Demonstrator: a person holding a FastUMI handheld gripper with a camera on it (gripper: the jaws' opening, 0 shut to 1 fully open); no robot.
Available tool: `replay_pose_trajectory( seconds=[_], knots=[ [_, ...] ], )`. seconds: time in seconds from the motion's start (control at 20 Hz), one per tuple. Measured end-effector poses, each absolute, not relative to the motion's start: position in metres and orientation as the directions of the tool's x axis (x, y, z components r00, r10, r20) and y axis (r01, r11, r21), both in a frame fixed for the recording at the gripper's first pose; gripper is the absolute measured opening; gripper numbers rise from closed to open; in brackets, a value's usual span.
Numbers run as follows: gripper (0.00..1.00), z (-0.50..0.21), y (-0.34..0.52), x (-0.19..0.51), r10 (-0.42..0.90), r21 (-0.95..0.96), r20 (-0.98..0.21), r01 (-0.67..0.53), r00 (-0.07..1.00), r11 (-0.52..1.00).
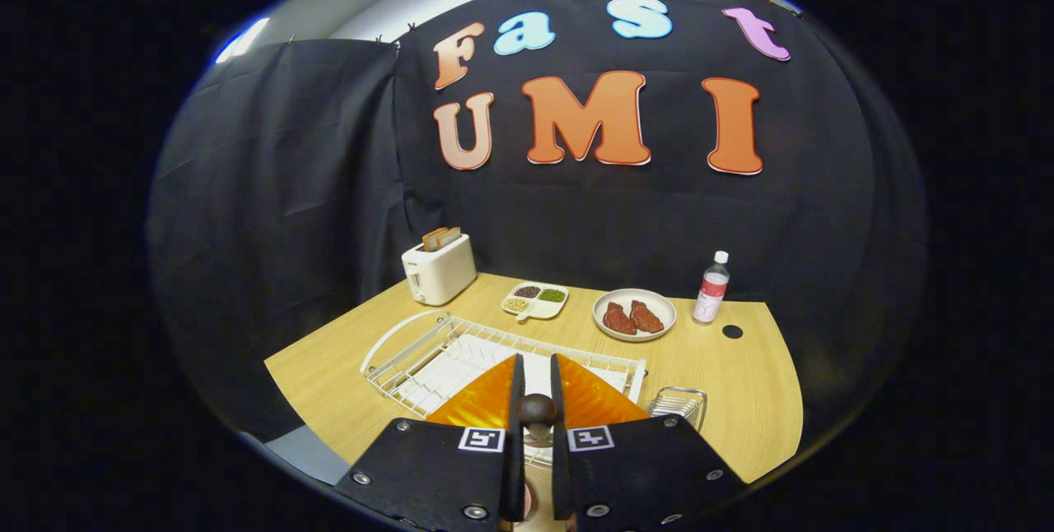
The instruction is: Take the plate from the dish rack, then take the spoon from the basket and place it into the plate.
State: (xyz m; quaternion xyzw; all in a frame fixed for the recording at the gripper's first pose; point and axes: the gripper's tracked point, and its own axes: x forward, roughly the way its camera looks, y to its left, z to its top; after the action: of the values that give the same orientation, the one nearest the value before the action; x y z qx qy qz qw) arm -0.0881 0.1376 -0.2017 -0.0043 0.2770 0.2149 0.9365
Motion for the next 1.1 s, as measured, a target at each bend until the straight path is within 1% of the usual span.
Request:
replay_pose_trajectory(
  seconds=[0.4,0.6,0.85,1.1],
  knots=[
    [0.13,-0.241,0.17,-0.126,0.476,0.149,-0.583,-0.49,0.659,0.859],
    [0.13,-0.267,0.179,-0.141,0.47,0.126,-0.625,-0.514,0.623,0.848],
    [0.13,-0.296,0.202,-0.158,0.525,0.176,-0.645,-0.561,0.555,0.809],
    [0.14,-0.314,0.221,-0.164,0.542,0.181,-0.655,-0.587,0.527,0.789]
  ],
)
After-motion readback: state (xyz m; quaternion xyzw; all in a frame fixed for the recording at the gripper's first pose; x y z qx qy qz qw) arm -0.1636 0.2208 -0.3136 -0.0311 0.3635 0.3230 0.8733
